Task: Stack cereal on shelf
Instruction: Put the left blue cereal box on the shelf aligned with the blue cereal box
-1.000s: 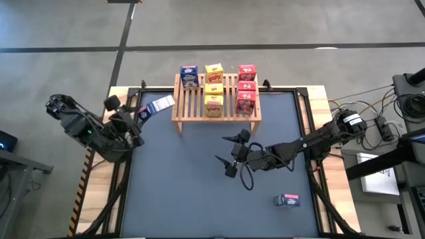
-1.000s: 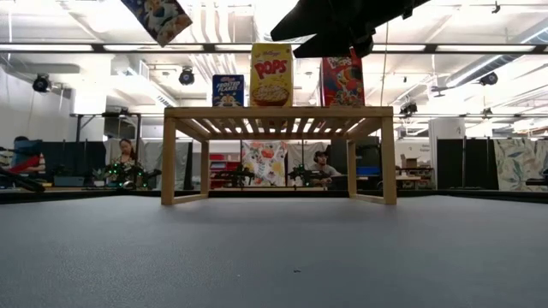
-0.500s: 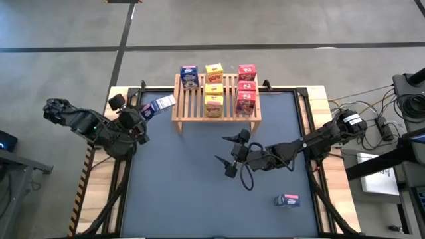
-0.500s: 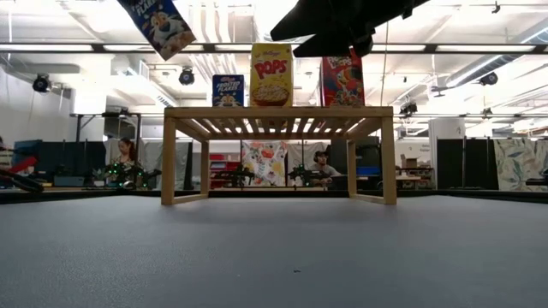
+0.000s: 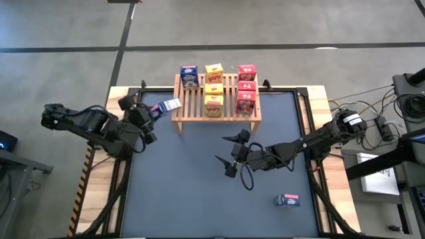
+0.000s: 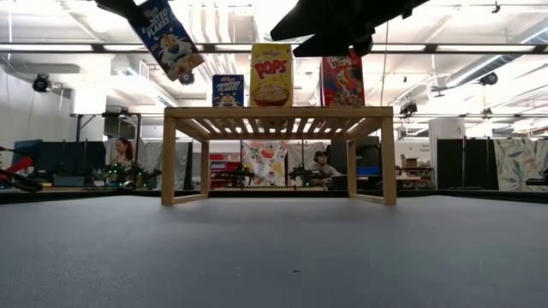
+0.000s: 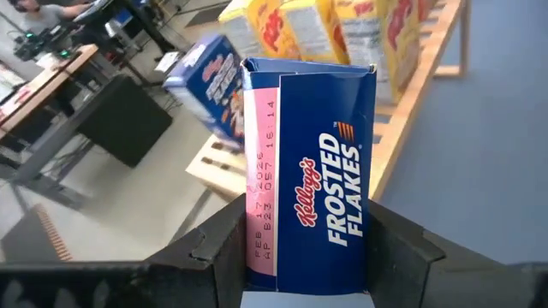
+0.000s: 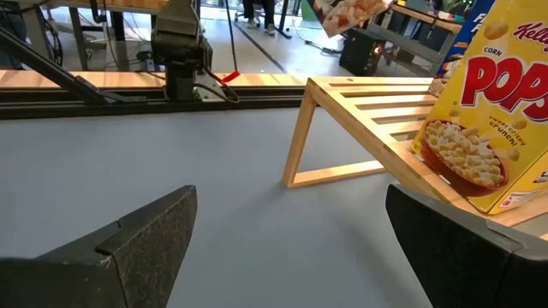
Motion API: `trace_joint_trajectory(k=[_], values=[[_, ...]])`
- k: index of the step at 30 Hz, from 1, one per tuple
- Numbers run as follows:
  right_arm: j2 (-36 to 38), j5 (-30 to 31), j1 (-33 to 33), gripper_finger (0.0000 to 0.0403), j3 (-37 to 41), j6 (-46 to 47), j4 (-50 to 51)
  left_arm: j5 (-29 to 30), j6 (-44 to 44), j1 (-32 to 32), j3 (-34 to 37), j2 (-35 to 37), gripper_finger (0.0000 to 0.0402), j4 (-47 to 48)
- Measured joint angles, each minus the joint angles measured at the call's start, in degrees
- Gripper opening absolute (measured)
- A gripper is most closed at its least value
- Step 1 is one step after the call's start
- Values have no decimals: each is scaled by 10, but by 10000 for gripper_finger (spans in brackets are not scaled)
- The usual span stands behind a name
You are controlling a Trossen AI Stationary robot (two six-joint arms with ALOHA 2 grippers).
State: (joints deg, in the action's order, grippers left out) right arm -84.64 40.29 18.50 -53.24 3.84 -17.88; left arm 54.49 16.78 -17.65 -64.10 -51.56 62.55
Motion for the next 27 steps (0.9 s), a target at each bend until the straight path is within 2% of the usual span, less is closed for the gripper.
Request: trace_joint_trajectory(k=[6,13,20,27], values=[[0,0,0,368,0,0,0,-60,-86,16,23,15,168,-101],[0,0,0,368,0,0,1,-113,-114,52,21,39,168,-101],[0,0,0,368,0,0,1,-193,-147,133,20,57,168,-107],[0,0,0,368,0,0,2,-316,-228,240,20,45,168,-148]])
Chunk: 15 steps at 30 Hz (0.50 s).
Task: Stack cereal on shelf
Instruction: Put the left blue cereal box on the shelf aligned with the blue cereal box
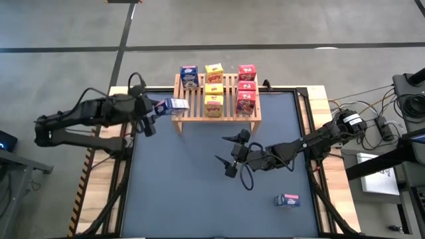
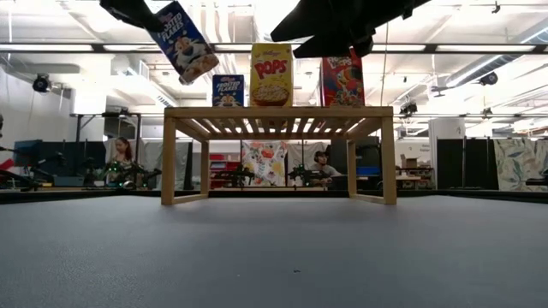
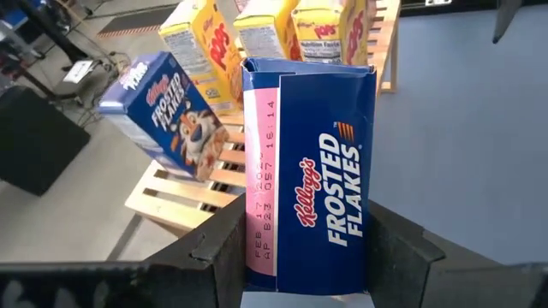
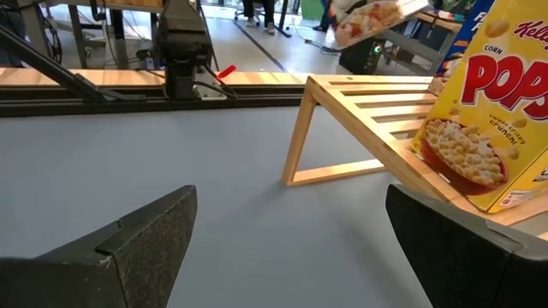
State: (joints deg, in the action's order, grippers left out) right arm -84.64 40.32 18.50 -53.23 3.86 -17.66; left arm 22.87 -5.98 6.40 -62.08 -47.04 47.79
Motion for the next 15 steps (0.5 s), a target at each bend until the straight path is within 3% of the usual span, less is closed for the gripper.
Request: trace_joint_trajectory(k=[8,15], values=[[0,0,0,368,0,0,11,-74,-86,130,-31,-26,168,7],[0,0,0,368,0,2,11,-206,-129,211,-90,-74,168,8]])
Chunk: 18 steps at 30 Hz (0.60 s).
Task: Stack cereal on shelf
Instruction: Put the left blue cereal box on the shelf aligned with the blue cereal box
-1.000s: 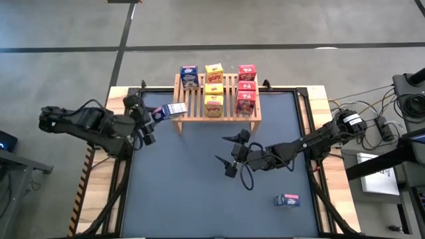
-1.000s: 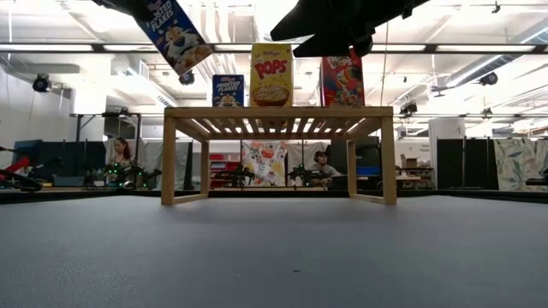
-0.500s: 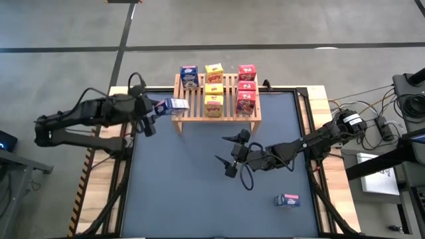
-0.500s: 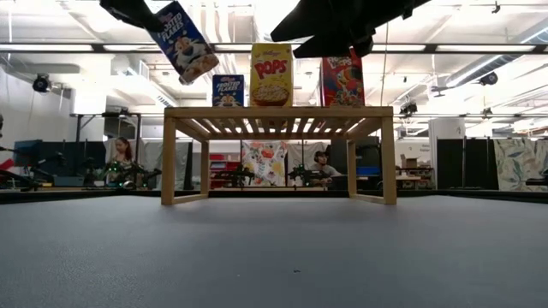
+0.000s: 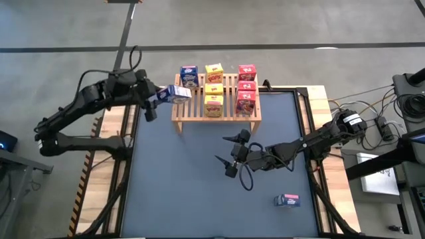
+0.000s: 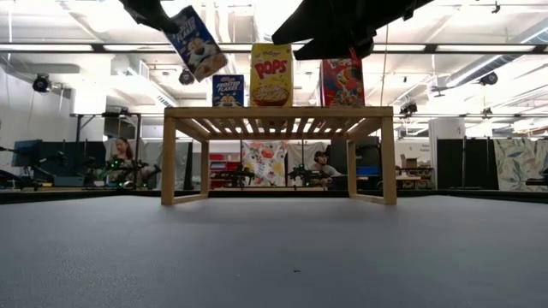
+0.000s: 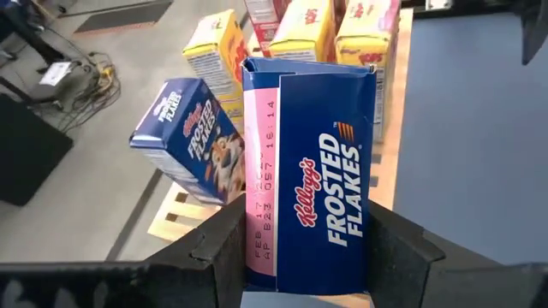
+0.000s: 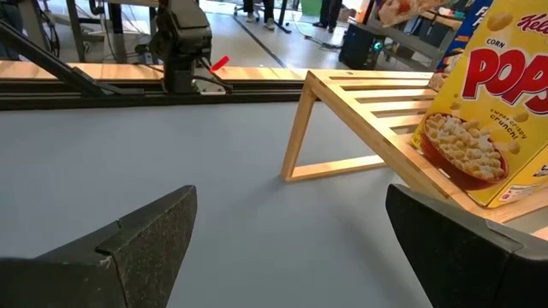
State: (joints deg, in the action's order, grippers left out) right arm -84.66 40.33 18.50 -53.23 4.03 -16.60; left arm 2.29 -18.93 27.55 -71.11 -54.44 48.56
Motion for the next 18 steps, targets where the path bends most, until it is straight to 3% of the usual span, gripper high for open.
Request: trace_joint_trajectory(k=[8,18], values=[[0,0,4,368,0,5,4,-33,-81,52,-72,-92,168,123],[0,0,5,368,0,4,2,-46,-144,70,-201,-210,168,179]])
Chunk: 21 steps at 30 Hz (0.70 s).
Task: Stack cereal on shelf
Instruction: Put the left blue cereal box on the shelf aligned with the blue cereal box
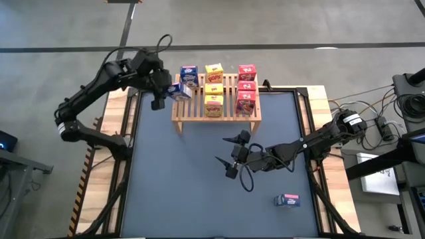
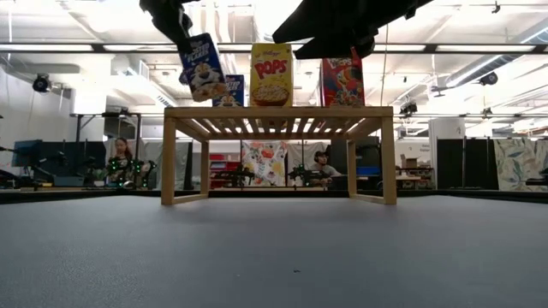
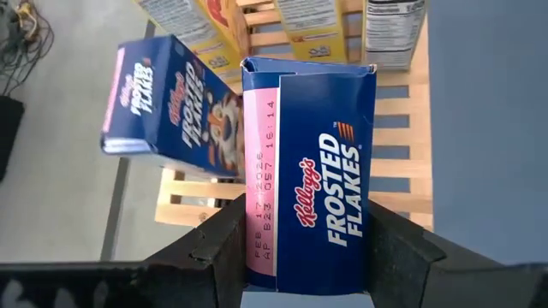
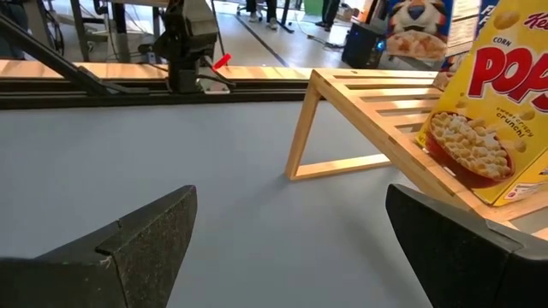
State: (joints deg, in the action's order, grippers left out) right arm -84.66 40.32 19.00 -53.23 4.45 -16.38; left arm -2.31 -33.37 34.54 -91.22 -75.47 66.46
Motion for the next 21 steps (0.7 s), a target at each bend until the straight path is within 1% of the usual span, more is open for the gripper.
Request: trace_joint_trajectory(k=[4,6,10,21], values=[[0,0,0,368,0,0,0,-1,-10,0,-49,-41,168,30],[0,0,0,368,0,0,0,-3,-11,1,-66,-57,168,49],[0,0,0,368,0,1,0,-3,-8,1,-93,-86,168,56],[0,0,0,368,0,6,0,-3,6,1,-122,-136,168,86]])
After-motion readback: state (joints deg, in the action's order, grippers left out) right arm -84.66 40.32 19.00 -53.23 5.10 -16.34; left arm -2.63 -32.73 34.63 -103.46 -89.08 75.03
